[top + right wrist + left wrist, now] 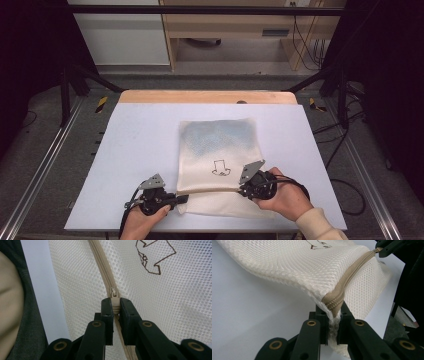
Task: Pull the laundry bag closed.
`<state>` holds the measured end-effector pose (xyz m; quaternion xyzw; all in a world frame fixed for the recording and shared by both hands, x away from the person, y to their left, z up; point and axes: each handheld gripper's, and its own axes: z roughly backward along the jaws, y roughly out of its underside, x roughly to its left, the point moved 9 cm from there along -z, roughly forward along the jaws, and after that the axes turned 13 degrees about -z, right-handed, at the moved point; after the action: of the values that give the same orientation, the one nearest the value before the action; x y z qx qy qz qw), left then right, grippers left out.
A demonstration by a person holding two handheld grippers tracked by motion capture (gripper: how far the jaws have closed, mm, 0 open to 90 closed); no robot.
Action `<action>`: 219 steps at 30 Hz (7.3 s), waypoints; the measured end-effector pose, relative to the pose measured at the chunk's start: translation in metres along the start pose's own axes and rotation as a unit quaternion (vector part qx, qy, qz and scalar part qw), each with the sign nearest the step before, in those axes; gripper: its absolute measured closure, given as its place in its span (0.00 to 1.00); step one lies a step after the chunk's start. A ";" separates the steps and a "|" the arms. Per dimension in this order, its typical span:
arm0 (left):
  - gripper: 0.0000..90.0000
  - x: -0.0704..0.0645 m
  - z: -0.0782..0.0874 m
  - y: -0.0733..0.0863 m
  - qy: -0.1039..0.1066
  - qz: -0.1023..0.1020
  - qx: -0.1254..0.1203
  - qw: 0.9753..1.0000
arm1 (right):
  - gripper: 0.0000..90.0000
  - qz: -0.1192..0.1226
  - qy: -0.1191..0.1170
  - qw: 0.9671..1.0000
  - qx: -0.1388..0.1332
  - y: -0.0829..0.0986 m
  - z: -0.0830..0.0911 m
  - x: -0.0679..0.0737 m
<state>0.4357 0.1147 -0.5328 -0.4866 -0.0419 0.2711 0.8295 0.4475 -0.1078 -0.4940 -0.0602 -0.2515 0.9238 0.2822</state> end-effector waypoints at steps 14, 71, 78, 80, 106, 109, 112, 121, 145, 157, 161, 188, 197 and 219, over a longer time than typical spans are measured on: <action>0.92 0.002 0.002 0.000 -0.004 0.003 -0.002 1.000 | 0.91 -0.004 0.003 1.000 0.004 0.005 0.001 -0.003; 0.92 0.004 0.004 0.001 -0.011 -0.001 0.003 1.000 | 0.91 -0.047 0.016 0.999 -0.006 0.042 0.015 -0.023; 0.92 0.004 0.004 0.001 -0.012 -0.001 0.003 1.000 | 0.91 -0.051 0.017 0.999 -0.008 0.046 0.018 -0.025; 0.92 0.004 0.004 0.001 -0.012 0.000 0.003 1.000 | 0.91 -0.052 0.017 0.998 -0.008 0.046 0.018 -0.025; 0.92 0.005 0.006 0.001 -0.014 0.000 0.001 1.000 | 0.91 -0.061 0.020 0.998 -0.016 0.054 0.021 -0.028; 0.92 0.005 0.006 0.000 -0.015 0.000 0.000 1.000 | 0.91 -0.060 0.019 0.998 -0.018 0.053 0.021 -0.028; 0.92 0.006 0.007 0.001 -0.017 0.001 0.001 1.000 | 0.91 -0.062 0.020 0.998 -0.020 0.053 0.021 -0.028; 0.92 0.007 0.007 0.001 -0.017 0.001 0.002 1.000 | 0.91 -0.066 0.022 0.997 -0.020 0.057 0.023 -0.030; 0.92 0.006 0.010 -0.001 -0.016 -0.001 -0.002 1.000 | 0.91 -0.074 0.027 0.997 -0.016 0.067 0.024 -0.035; 0.92 0.007 0.012 -0.002 -0.019 -0.001 -0.004 1.000 | 0.91 -0.078 0.027 0.996 -0.015 0.072 0.022 -0.035; 0.92 0.007 0.012 -0.002 -0.019 -0.003 -0.003 1.000 | 0.91 -0.079 0.026 0.996 -0.017 0.072 0.022 -0.035; 0.44 0.009 0.043 -0.013 -0.115 -0.036 -0.018 0.993 | 0.50 -0.103 0.029 0.992 -0.065 0.057 0.029 -0.031; 0.14 0.030 0.062 -0.030 -0.185 -0.060 -0.025 0.981 | 0.14 -0.145 0.078 0.977 -0.135 0.019 0.042 -0.043; 0.05 0.114 0.152 -0.029 -0.323 -0.041 -0.070 0.943 | 0.08 -0.219 0.162 0.924 -0.267 0.009 0.098 -0.102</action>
<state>0.4936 0.2791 -0.4513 -0.4278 -0.3466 0.3755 0.7456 0.5034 -0.2125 -0.4165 -0.2253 -0.4463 0.7153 0.4883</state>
